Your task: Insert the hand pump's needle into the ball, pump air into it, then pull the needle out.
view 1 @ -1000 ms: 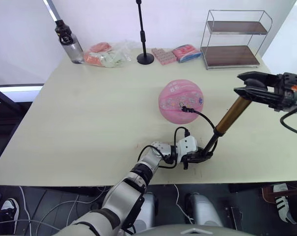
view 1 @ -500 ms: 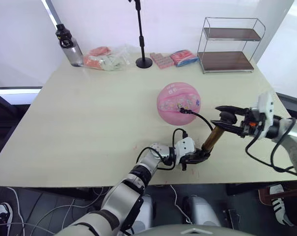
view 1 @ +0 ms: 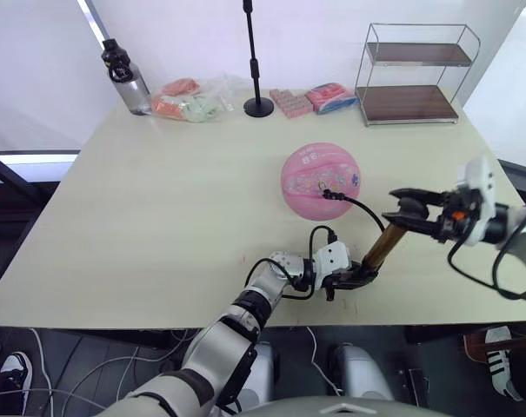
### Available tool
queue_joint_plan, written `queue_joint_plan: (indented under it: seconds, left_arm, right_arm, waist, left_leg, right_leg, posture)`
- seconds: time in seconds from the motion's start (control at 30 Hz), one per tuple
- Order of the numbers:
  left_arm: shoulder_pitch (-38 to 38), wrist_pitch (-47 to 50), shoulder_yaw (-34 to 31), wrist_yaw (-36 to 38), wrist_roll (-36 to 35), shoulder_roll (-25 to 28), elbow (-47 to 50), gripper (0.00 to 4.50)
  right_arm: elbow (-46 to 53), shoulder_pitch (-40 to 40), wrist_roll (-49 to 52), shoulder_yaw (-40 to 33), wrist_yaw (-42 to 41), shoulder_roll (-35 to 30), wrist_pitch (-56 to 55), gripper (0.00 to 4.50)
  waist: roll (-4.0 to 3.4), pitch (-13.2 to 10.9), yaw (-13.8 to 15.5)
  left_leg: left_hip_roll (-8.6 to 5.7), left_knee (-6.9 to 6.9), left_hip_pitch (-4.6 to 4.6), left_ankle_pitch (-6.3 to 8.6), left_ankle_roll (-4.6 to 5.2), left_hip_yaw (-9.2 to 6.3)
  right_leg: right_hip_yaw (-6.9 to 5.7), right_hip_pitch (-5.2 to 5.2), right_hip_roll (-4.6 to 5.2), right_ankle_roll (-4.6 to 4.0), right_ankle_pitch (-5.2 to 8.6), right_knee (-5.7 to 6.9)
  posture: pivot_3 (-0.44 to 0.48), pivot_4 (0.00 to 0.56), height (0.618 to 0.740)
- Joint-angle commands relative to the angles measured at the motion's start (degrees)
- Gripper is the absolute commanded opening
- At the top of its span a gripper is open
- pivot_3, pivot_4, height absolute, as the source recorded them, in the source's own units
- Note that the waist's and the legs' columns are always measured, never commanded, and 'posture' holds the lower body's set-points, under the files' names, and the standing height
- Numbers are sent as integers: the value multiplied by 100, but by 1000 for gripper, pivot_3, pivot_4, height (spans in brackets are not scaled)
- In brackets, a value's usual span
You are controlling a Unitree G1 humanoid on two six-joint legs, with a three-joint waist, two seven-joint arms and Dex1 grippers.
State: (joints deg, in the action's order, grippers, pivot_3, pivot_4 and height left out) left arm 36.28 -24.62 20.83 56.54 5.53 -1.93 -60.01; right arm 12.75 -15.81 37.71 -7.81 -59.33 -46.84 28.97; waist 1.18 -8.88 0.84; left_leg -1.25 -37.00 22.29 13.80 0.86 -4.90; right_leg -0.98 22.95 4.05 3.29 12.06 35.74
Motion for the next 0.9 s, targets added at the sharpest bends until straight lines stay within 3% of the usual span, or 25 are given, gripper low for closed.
queue_joint_plan:
  seconds: [0.03, 0.1, 0.43, 0.9]
  left_arm:
    - [-225, 200, 187, -64, 394, 250, -444, 1096]
    - [-227, 194, 188, -56, 397, 252, -447, 1096]
    - [-231, 170, 205, 2, 404, 252, -457, 1096]
    - [-235, 181, 157, -43, 397, 242, -462, 1096]
  right_arm:
    - [390, -610, 1009, -838, -75, -431, 645, 1941]
    - [369, -852, 1224, -1089, -52, -662, 926, 1941]
    - [243, -1727, 1970, -1560, 202, -1147, 1841, 1940]
    - [805, 450, 119, -437, 91, 82, -306, 1902]
  waist:
    - [1, -1, 2]
    - [-21, -17, 4]
    - [-32, -44, 0]
    - [35, 12, -19]
  left_leg:
    - [-1, 0, 4, 0, 0, -1]
    - [-14, -14, 51, -1, 1, -2]
    - [-13, -17, 58, -1, 1, 8]
    - [4, -19, 12, 0, 2, 4]
  right_leg:
    - [-1, 5, 0, 0, 0, -1]
    - [-3, 37, 11, 3, -3, -1]
    - [-7, 39, 10, 3, -3, 0]
    - [-16, 8, -2, 3, -2, 6]
  posture:
    - [0, 150, 740]
    - [0, 150, 740]
    - [0, 150, 740]
    - [0, 150, 740]
